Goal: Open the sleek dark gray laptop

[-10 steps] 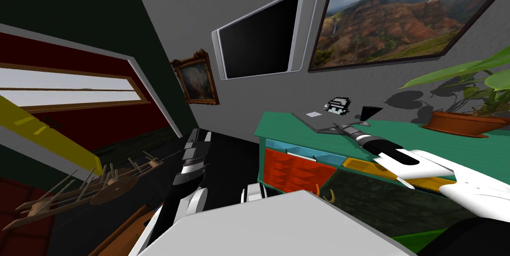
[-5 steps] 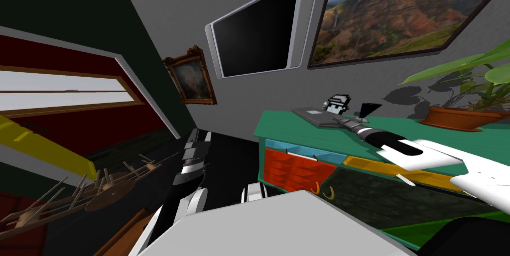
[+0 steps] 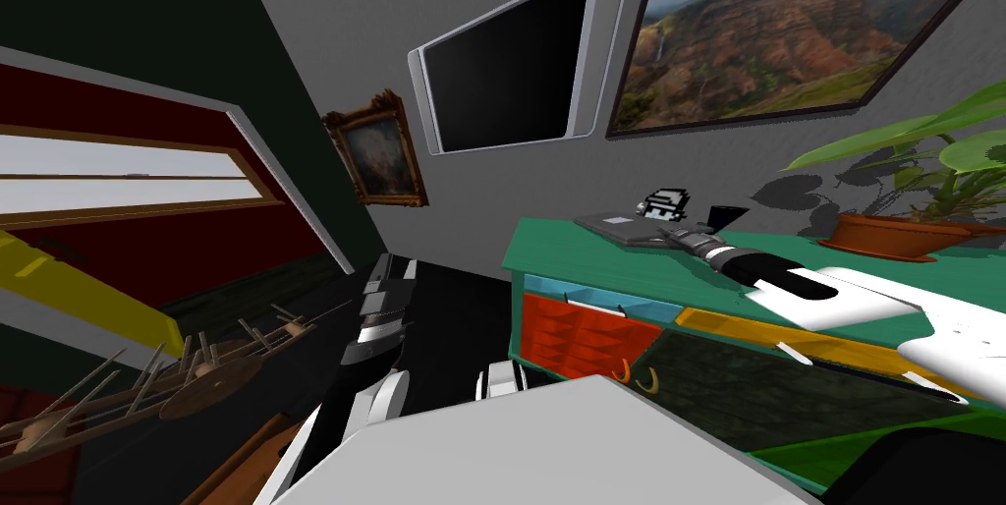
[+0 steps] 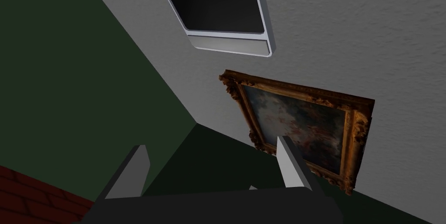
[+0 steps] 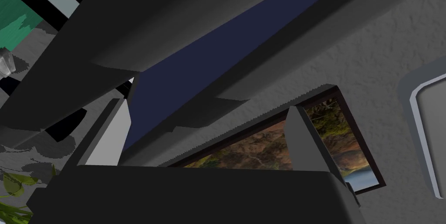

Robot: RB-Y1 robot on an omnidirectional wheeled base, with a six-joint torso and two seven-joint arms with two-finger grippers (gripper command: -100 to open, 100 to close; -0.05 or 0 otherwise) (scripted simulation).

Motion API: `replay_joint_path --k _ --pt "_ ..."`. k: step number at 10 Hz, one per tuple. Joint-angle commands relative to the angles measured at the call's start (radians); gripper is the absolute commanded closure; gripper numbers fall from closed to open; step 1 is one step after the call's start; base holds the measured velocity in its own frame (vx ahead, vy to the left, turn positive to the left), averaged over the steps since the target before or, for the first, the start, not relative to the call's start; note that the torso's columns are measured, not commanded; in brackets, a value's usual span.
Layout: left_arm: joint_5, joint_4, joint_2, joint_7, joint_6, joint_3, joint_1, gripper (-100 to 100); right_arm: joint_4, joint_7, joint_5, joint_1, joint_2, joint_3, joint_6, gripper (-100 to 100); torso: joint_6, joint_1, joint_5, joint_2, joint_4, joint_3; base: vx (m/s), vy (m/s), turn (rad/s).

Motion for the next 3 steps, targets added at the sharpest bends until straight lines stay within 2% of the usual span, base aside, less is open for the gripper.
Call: replay_joint_path --k 1,3 --pt "0.0 0.0 0.0 0.0 0.0 0.0 0.0 0 0.0 0.0 0.0 0.0 0.0 0.0 0.0 0 0.0 0.0 0.0 0.0 0.0 0.0 0.0 0.0 0.0" --pt "0.0 0.0 0.0 0.0 0.0 0.0 0.0 0 0.0 0.0 0.0 0.0 0.0 0.0 0.0 0 0.0 0.001 0.001 0.0 0.0 0.0 0.0 0.0 0.0"
